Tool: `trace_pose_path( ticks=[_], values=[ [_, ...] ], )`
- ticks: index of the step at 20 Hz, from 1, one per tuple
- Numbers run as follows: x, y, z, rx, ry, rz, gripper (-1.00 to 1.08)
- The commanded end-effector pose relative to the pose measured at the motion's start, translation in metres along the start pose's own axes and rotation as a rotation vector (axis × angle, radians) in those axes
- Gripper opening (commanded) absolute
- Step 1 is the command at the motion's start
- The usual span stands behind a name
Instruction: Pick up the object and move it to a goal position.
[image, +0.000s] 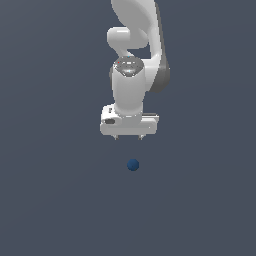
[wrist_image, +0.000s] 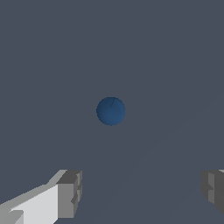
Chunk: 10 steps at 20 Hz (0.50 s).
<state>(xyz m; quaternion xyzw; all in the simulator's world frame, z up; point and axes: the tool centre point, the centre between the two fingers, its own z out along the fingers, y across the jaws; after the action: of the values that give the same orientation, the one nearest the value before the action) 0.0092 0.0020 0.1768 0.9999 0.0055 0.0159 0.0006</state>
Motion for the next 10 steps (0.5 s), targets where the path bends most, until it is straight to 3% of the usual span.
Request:
trace_pose_path(
  ticks=[1,10],
  values=[
    [0.000,0.000,0.000,0.000,0.000,0.000,1.00],
    [0.003,-0.030,-0.002,-0.010,0.013,-0.066,1.00]
  ],
)
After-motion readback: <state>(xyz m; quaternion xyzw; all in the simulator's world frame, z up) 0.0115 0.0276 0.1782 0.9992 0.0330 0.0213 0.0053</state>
